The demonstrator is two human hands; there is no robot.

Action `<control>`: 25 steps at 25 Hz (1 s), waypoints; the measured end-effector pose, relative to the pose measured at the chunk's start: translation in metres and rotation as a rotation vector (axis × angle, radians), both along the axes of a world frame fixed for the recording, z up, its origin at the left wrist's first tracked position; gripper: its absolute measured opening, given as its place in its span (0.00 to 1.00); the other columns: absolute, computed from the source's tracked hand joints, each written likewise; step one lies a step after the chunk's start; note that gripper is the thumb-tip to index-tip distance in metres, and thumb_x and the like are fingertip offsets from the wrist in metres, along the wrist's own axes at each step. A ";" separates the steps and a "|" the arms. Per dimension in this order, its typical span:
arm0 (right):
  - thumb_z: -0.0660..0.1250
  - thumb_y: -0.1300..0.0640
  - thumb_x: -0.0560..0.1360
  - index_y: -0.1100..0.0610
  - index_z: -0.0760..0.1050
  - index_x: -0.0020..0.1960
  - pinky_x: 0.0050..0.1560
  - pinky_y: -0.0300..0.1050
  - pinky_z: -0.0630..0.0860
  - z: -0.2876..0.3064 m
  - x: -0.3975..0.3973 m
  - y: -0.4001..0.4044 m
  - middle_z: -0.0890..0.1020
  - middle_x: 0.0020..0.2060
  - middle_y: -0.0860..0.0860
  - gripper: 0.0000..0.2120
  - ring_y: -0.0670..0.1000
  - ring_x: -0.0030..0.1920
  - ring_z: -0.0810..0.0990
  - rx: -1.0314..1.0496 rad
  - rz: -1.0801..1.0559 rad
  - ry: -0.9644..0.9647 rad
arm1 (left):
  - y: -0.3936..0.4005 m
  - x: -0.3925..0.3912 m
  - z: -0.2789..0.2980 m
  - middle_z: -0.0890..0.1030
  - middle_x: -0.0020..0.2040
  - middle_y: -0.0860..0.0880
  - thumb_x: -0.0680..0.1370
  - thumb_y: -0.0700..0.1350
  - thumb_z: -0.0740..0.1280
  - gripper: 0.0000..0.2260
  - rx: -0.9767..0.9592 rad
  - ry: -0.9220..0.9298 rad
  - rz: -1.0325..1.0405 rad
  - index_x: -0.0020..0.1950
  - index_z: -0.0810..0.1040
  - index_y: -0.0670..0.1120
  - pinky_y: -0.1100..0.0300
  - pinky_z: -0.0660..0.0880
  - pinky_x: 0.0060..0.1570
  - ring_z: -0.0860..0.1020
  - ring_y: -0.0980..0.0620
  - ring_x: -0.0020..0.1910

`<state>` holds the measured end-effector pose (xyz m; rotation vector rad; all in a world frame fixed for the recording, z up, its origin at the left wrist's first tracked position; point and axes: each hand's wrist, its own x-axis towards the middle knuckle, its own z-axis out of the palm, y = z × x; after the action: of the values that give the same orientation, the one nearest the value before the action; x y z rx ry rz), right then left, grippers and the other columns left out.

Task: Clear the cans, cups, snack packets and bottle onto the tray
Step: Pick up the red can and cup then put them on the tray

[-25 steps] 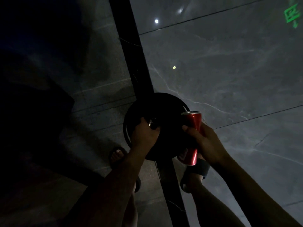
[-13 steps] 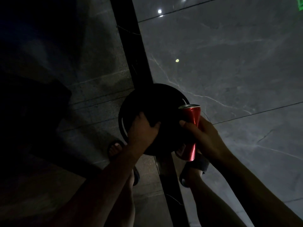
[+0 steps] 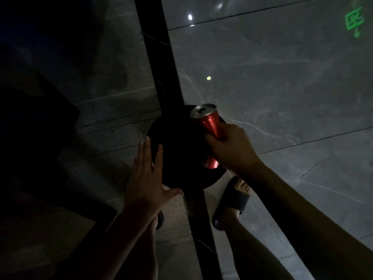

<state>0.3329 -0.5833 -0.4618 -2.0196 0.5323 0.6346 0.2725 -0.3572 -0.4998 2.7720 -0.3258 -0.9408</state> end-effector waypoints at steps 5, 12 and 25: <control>0.67 0.51 0.74 0.56 0.79 0.46 0.39 0.48 0.82 -0.077 0.001 0.027 0.82 0.35 0.52 0.08 0.50 0.36 0.83 -0.112 0.119 0.179 | -0.008 -0.003 0.000 0.41 0.79 0.39 0.57 0.68 0.76 0.60 0.017 -0.041 0.037 0.79 0.51 0.45 0.45 0.53 0.73 0.43 0.42 0.78; 0.70 0.45 0.71 0.59 0.79 0.53 0.32 0.37 0.71 -0.128 0.008 0.034 0.78 0.34 0.48 0.19 0.54 0.43 0.84 -0.190 0.108 0.358 | -0.017 0.000 0.004 0.40 0.79 0.38 0.59 0.68 0.75 0.57 0.035 -0.049 0.017 0.79 0.54 0.46 0.46 0.51 0.73 0.44 0.39 0.79; 0.65 0.47 0.73 0.56 0.69 0.69 0.58 0.55 0.76 0.006 -0.032 0.004 0.74 0.66 0.56 0.26 0.59 0.66 0.70 -0.465 0.434 -0.101 | -0.025 0.015 0.020 0.36 0.78 0.37 0.63 0.64 0.75 0.56 0.083 0.077 0.023 0.79 0.45 0.47 0.43 0.53 0.75 0.41 0.36 0.78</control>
<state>0.3011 -0.5794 -0.4556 -2.6285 0.1846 0.7044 0.2871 -0.3827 -0.4801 2.7977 -0.2481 -1.0756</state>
